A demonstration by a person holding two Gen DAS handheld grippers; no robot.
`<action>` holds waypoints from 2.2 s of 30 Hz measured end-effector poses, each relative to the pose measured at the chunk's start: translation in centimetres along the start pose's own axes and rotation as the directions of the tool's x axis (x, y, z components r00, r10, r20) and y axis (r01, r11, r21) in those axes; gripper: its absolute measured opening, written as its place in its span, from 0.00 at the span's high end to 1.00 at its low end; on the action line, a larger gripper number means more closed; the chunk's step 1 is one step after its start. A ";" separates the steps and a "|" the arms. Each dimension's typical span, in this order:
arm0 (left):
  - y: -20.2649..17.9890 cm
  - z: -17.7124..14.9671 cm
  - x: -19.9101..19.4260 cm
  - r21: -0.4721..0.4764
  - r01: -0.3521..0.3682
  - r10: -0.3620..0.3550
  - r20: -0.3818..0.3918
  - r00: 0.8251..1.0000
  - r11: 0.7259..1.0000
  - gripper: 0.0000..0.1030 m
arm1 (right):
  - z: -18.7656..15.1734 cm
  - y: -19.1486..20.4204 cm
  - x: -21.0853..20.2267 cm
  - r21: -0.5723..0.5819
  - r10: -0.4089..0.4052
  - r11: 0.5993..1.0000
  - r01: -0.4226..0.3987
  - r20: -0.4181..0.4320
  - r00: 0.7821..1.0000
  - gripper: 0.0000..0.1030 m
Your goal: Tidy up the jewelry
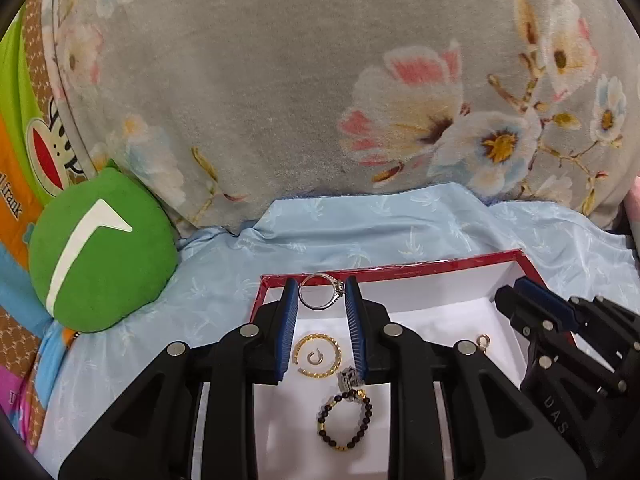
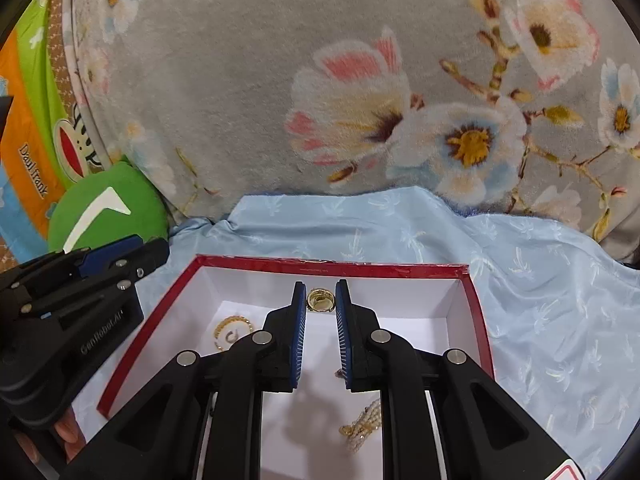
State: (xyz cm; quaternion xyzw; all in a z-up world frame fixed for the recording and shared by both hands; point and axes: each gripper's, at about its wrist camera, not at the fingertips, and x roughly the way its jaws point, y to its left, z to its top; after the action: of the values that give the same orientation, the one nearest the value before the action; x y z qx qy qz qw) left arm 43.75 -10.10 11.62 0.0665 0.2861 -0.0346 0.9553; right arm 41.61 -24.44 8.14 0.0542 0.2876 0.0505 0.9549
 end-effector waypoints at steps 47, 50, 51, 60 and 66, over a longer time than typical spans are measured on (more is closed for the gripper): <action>0.9 -1.5 8.0 -0.061 -0.055 0.047 -0.126 0.991 0.997 0.45 | -0.9 -2.5 5.3 0.053 -0.093 0.994 0.100 -0.121 0.988 0.85; 0.9 -1.5 8.0 -0.061 -0.057 0.049 -0.126 0.991 0.997 0.45 | -0.8 -2.5 5.3 0.054 -0.095 0.993 0.102 -0.119 0.988 0.85; 0.9 -1.5 8.0 -0.061 -0.058 0.050 -0.126 0.991 0.996 0.45 | -0.8 -2.5 5.2 0.054 -0.096 0.993 0.103 -0.118 0.988 0.85; 1.0 -2.4 3.5 -0.043 -0.059 0.056 -0.067 0.996 0.997 0.41 | -1.8 -0.9 0.2 -0.001 -0.148 0.989 0.148 -0.039 0.988 0.64; 1.3 -5.0 -1.9 -0.047 -0.057 0.053 -0.074 0.996 0.997 0.36 | -4.3 0.1 -4.3 0.002 -0.147 0.989 0.147 -0.029 0.989 0.60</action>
State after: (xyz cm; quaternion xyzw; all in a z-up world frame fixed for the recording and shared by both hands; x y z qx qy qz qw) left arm 39.63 -8.07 8.66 0.0522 0.3194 0.0010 0.9462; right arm 35.66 -24.54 6.95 0.0341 0.3047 -0.0197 0.9516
